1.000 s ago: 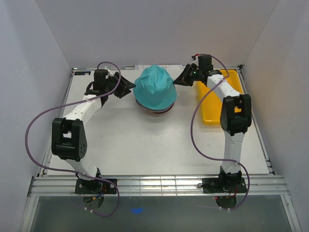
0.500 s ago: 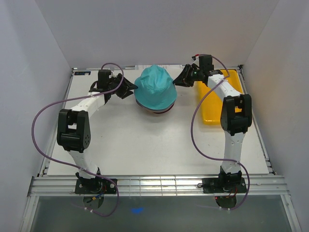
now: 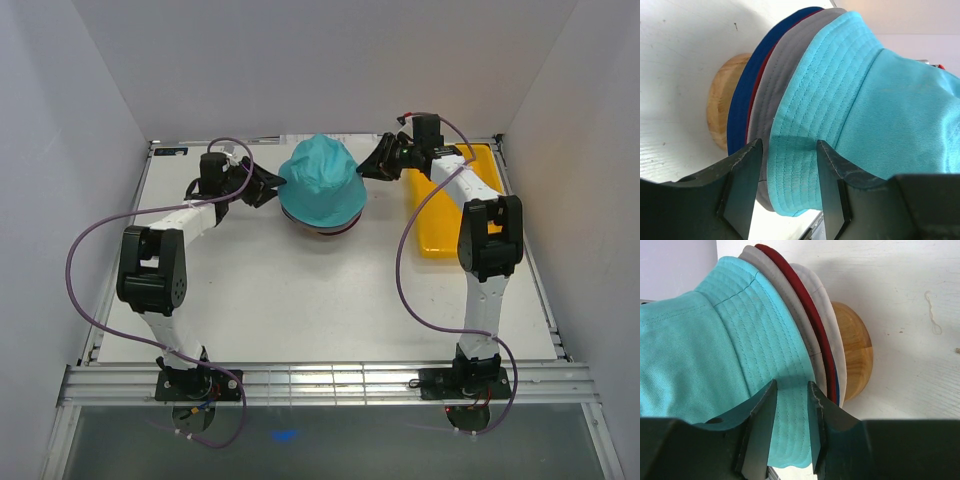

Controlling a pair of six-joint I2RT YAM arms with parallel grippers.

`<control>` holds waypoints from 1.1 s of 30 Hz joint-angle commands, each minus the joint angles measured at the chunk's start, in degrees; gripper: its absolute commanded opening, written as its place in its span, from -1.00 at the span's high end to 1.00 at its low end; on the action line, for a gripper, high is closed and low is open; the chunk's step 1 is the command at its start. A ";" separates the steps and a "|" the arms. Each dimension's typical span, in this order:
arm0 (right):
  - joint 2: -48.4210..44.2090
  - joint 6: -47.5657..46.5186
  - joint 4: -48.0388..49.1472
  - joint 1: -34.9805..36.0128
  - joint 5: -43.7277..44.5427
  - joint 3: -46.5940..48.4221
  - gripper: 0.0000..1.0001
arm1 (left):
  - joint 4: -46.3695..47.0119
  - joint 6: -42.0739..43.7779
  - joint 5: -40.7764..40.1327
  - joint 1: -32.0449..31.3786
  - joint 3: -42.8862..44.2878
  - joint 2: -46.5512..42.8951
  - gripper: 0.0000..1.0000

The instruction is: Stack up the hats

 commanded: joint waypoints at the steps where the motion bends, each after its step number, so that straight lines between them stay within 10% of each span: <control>1: -3.50 0.52 2.56 -0.03 -1.81 -0.44 0.26 | 4.85 -1.97 1.86 0.43 -1.34 -2.58 -0.13; 10: -4.11 2.63 5.55 -0.03 -2.60 -2.72 0.31 | 9.24 -5.66 2.74 0.69 -4.15 -3.72 0.17; 19: -4.64 2.45 6.52 -0.03 -2.86 -4.22 0.31 | 9.34 -5.93 2.30 0.78 -4.33 -3.02 0.99; 33: -6.92 2.10 9.06 -1.53 -3.65 -8.17 -0.04 | 1.44 -2.50 -0.68 0.87 -1.35 -0.65 1.00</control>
